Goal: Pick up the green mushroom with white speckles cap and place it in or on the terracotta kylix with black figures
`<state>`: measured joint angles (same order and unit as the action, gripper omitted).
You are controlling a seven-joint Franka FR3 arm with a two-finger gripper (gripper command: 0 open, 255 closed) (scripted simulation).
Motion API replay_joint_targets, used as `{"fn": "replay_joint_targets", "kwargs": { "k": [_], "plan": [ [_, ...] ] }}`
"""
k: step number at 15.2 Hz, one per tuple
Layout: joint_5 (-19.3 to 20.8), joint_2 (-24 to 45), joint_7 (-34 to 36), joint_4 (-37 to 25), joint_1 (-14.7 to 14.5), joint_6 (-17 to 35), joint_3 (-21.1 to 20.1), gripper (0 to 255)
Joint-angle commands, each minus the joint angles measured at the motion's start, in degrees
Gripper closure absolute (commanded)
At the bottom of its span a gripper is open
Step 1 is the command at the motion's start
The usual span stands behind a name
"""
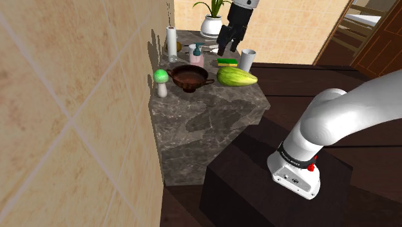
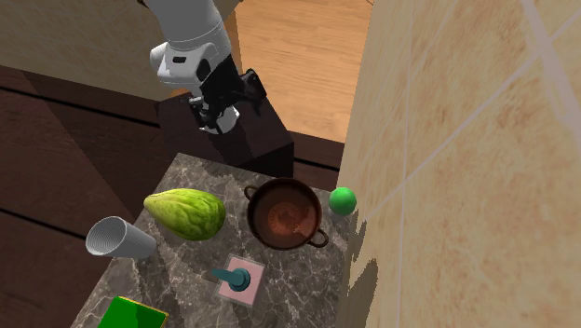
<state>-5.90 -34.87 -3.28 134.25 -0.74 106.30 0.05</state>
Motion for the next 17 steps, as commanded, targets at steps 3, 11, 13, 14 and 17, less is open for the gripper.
{"fn": "replay_joint_targets", "kwargs": {
  "k": [3,11,13,14,17],
  "plan": [
    [-3.2,6.6,2.7,-1.0,-1.3,6.5,-1.6,0],
    [-8.6,21.4,6.6,-7.0,-3.5,17.2,-4.0,0],
    [-9.8,25.2,7.4,-9.3,-4.0,19.3,-4.5,0],
    [-10.4,27.2,7.8,-10.5,-4.3,20.3,-4.8,0],
    [-12.0,33.2,9.0,-14.7,-5.0,23.0,-5.5,0]
  ]
}}
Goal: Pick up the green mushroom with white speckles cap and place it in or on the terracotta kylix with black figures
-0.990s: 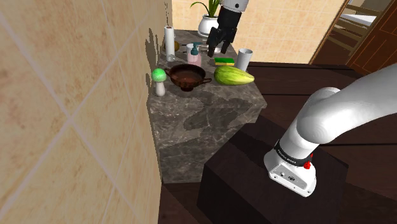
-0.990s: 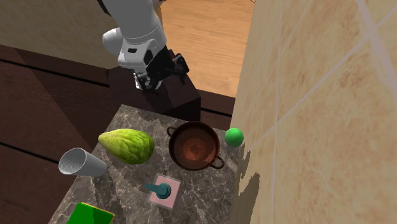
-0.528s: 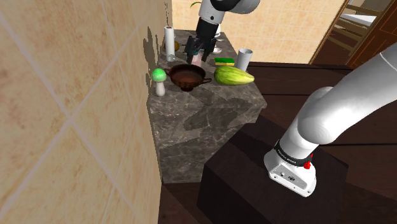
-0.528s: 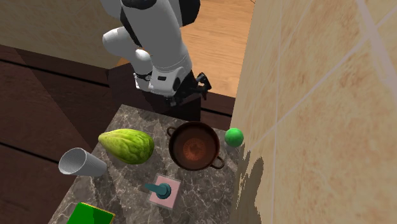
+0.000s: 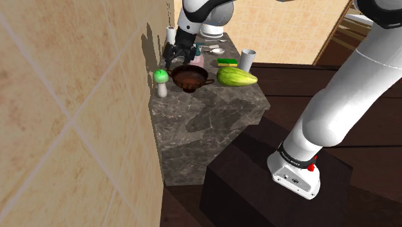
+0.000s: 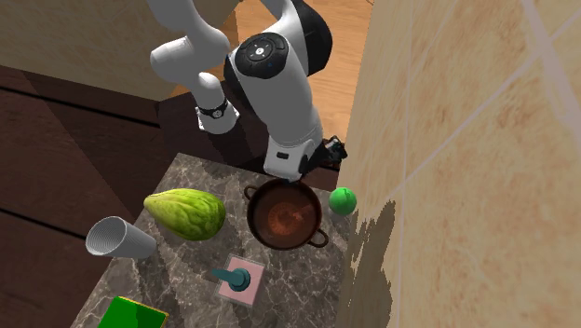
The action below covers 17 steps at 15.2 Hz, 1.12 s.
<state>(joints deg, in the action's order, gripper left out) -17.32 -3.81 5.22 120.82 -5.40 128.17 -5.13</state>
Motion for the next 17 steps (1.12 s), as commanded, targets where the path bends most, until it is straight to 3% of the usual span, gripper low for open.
{"fn": "replay_joint_targets", "kwargs": {
  "k": [1,3,11,17],
  "plan": [
    [-1.1,4.1,0.9,-2.8,-0.5,1.9,-0.5,0],
    [-1.9,8.0,1.7,-6.1,-1.0,3.3,-1.0,0],
    [-2.4,11.8,1.4,-5.2,-1.7,8.1,-1.6,0],
    [-2.4,11.8,1.4,-5.2,-1.7,8.1,-1.6,0]
  ]
}}
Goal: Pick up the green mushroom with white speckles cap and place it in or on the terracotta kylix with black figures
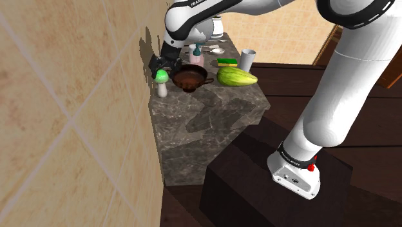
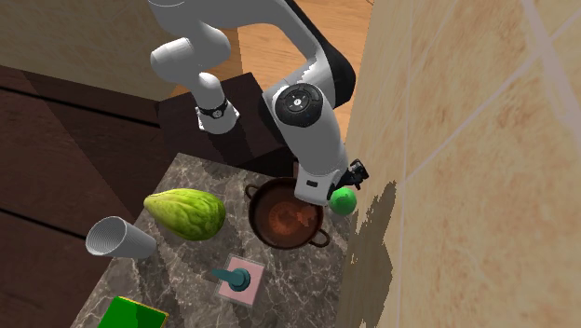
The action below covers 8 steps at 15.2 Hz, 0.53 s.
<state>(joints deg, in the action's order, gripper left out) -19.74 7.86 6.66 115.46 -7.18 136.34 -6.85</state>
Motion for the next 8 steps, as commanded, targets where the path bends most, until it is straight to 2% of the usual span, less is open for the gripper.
{"fn": "replay_joint_targets", "kwargs": {
  "k": [1,2,3,8],
  "plan": [
    [0.0,0.1,0.0,0.1,0.1,-0.1,0.1,0],
    [0.0,0.1,0.0,0.1,0.1,-0.1,0.1,0],
    [0.0,0.0,-0.1,0.3,0.1,0.0,0.1,255],
    [-0.1,-0.1,-0.2,0.5,0.1,0.1,0.1,255]
  ]
}}
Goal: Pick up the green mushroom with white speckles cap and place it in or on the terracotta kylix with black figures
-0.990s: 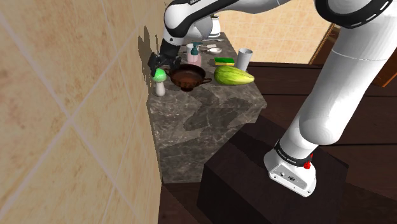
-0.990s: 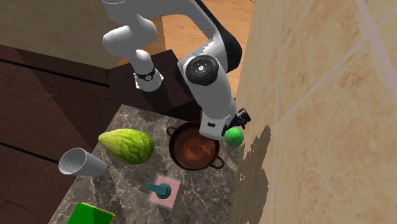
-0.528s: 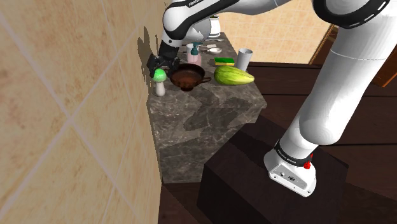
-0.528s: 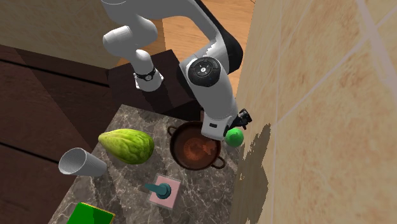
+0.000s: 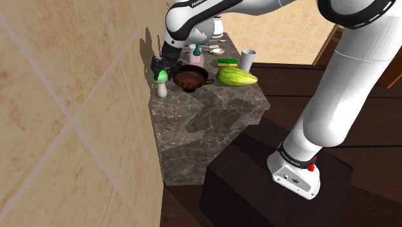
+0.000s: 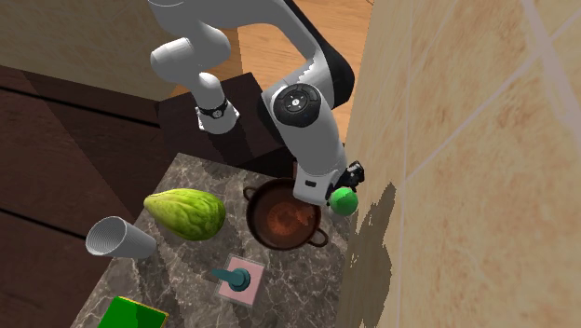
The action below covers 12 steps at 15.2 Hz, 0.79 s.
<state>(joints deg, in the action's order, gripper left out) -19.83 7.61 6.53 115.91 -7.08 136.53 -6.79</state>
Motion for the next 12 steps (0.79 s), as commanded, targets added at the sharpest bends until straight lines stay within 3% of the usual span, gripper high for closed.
{"fn": "replay_joint_targets", "kwargs": {
  "k": [1,12],
  "plan": [
    [0.0,0.1,0.0,0.2,0.0,0.0,0.0,255],
    [1.4,-2.0,2.0,-3.5,0.1,-5.7,0.3,255]
  ]
}}
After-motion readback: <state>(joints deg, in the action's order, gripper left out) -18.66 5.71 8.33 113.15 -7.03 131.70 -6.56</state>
